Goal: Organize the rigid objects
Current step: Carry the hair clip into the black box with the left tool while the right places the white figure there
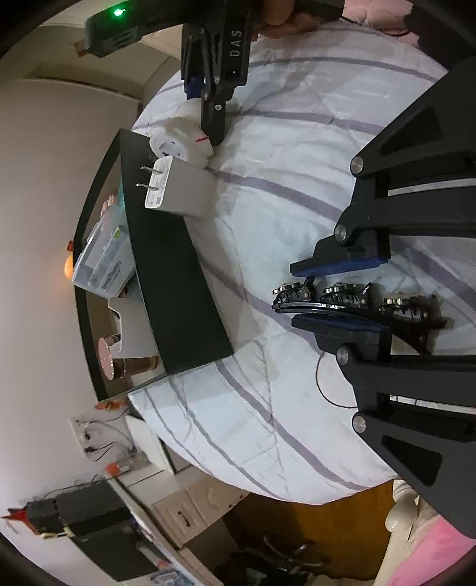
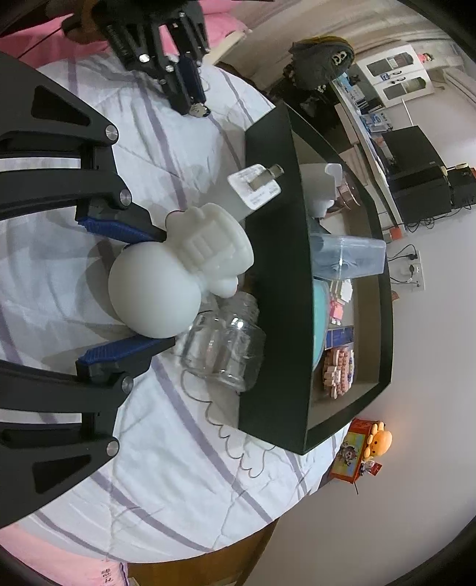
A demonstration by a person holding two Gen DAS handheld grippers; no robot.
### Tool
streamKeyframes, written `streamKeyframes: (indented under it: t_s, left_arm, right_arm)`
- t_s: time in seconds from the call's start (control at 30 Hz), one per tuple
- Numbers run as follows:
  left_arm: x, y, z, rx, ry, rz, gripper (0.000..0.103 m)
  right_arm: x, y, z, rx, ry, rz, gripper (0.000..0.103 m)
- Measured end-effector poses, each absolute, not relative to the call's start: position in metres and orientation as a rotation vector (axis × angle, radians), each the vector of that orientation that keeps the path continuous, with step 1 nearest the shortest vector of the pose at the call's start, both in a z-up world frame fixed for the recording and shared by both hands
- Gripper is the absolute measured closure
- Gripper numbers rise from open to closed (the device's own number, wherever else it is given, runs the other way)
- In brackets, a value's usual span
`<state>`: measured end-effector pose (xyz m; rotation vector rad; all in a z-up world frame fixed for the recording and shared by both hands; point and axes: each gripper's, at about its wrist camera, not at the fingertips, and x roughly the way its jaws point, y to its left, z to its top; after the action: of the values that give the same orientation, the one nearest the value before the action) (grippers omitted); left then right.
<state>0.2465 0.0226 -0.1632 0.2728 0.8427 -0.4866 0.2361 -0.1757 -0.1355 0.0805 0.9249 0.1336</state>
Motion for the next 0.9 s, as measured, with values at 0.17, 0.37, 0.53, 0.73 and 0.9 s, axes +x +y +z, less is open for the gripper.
streamKeyframes:
  t_s: [0.17, 0.37, 0.53, 0.73, 0.9]
  left_arm:
    - [0.241, 0.025, -0.163, 0.181, 0.845, -0.462, 0.084]
    - [0.230, 0.026, -0.159, 0.124, 0.843, -0.464, 0.084]
    - [0.224, 0.019, -0.149, 0.107, 0.832, -0.475, 0.084]
    - [0.226, 0.010, -0.124, 0.101, 0.791, -0.465, 0.084]
    - [0.236, 0.003, -0.097, 0.099, 0.750, -0.401, 0.084]
  right_arm:
    - [0.241, -0.177, -0.137, 0.101, 0.929, 0.160, 0.054]
    - [0.227, -0.191, -0.133, 0.184, 0.918, 0.180, 0.054]
    - [0.216, -0.201, -0.125, 0.219, 0.901, 0.180, 0.054]
    - [0.208, -0.205, -0.101, 0.228, 0.848, 0.193, 0.054]
    - [0.213, -0.204, -0.078, 0.220, 0.801, 0.212, 0.054]
